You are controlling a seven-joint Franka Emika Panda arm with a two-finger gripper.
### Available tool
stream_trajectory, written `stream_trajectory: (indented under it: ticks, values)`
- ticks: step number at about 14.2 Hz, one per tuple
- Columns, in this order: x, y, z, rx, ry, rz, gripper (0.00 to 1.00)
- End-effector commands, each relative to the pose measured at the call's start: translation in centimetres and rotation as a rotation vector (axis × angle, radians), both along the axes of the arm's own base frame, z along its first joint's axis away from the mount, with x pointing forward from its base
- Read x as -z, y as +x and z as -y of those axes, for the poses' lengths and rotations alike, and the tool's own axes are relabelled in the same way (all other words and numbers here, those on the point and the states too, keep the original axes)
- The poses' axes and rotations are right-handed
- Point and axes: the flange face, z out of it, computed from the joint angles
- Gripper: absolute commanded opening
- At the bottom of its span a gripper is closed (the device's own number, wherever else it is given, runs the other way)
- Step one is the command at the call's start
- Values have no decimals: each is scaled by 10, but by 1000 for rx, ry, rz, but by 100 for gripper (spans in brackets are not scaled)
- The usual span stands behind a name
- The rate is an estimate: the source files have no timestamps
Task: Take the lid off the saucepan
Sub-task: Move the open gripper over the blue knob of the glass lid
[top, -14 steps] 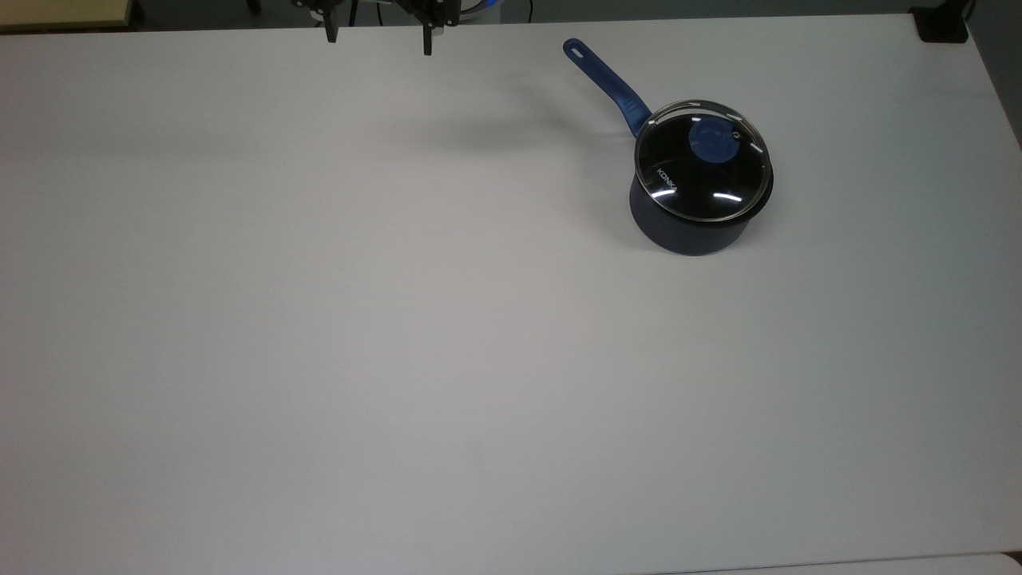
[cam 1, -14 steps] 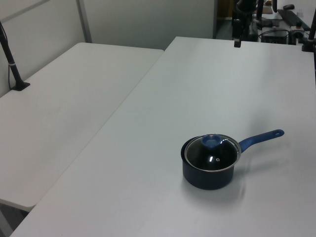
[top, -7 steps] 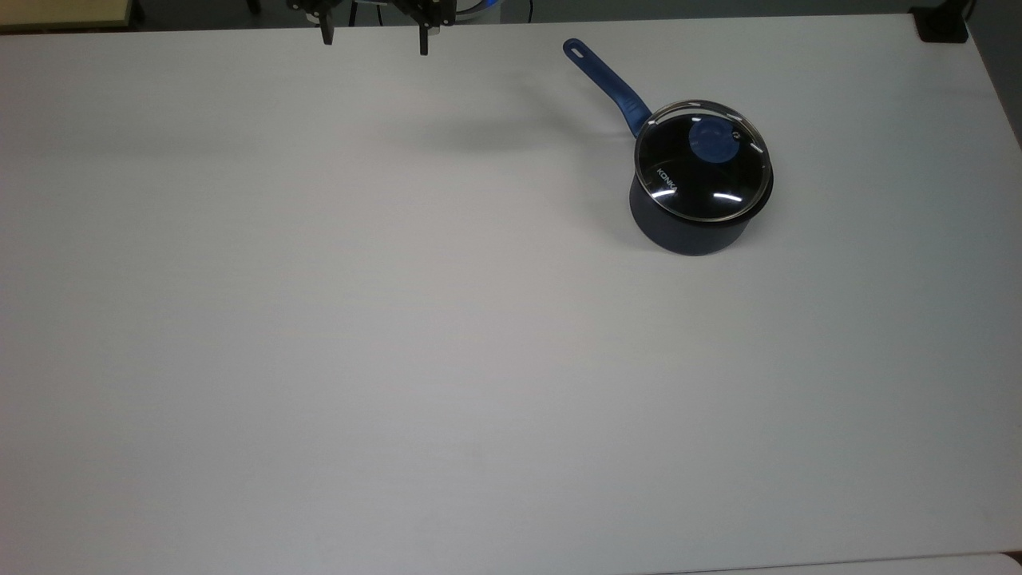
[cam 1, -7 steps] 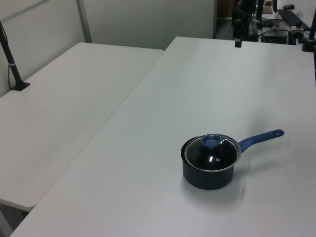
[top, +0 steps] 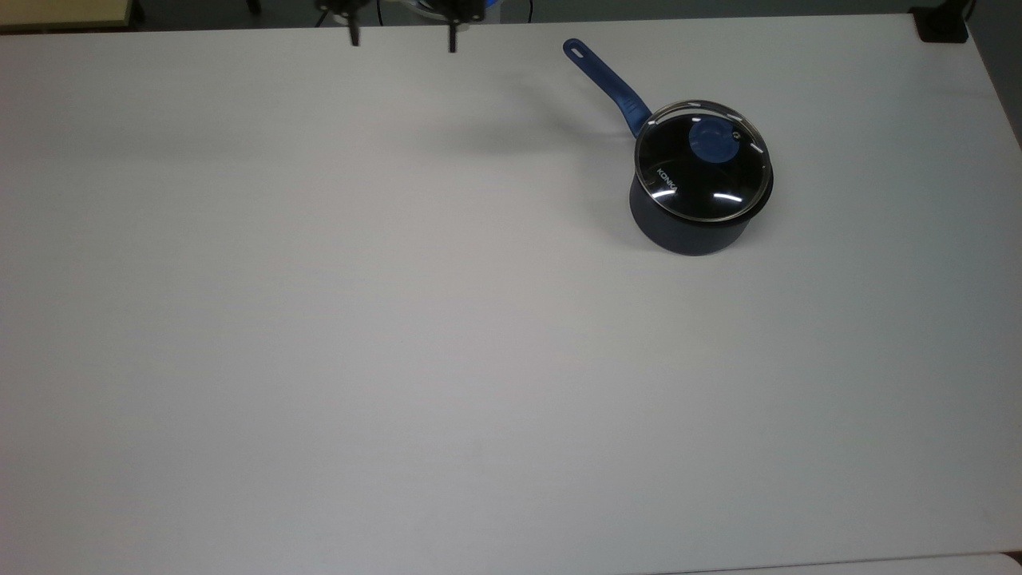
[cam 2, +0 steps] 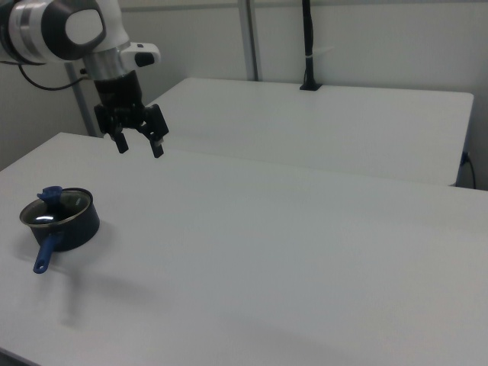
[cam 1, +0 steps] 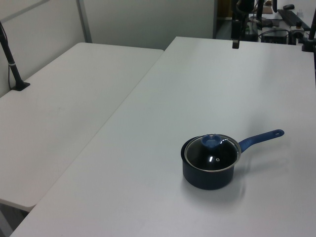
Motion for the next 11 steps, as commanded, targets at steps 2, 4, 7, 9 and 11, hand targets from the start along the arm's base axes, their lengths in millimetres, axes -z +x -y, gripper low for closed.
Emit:
stream_trajectory:
  ticks: [2,4,7,9,11]
  values:
    - [-14,5,-38,-45,62,23,100]
    - [-19,5,-61,-59,75,34,100]
    - [-14,3,-92,-71,75,28,100]
    - [-7,2,-114,-96,74,18,100]
    - [6,2,-141,-115,70,5,100]
